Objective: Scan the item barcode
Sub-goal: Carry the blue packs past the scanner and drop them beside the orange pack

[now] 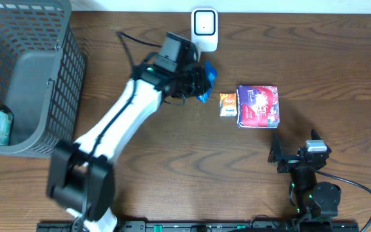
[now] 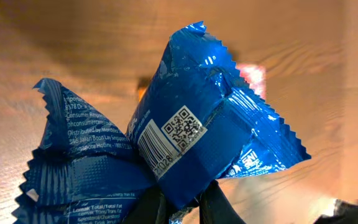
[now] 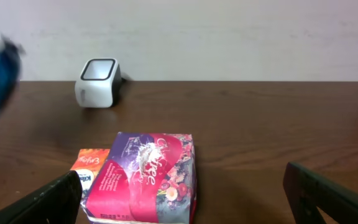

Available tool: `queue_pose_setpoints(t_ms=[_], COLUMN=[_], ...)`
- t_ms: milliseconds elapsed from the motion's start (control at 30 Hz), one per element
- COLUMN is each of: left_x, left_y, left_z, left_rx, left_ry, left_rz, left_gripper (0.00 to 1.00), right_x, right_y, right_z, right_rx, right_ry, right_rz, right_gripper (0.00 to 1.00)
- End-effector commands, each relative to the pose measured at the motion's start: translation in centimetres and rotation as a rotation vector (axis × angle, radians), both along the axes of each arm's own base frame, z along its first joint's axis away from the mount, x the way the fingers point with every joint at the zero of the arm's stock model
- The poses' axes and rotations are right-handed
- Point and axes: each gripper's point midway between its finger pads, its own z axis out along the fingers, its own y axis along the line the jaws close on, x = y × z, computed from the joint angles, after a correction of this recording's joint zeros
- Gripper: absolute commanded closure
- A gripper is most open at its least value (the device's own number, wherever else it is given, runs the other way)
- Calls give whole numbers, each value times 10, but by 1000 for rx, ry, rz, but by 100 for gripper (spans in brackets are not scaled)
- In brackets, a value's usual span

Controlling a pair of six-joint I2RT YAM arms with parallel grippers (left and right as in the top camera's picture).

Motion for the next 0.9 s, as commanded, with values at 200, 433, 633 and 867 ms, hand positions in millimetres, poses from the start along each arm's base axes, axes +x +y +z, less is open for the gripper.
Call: queue_pose_setpoints(t_ms=[200, 433, 633, 867], left_x=[-13, -13, 7, 30], left_y=[-26, -51, -29, 46], left_z=[-59, -47, -1, 115], left_rx=[24, -18, -93, -168], left_ry=[172, 94, 8, -312], left_rz=[-1, -49, -15, 25], left_gripper=[35, 27, 53, 53], right_x=[0, 0, 0, 0], right_y=[-3, -3, -3, -3], right_z=[0, 0, 0, 0], right_rx=[-8, -8, -8, -8], right_ry=[-1, -1, -1, -1], right_rz=[-14, -14, -14, -14], right_gripper=[1, 1, 1, 1])
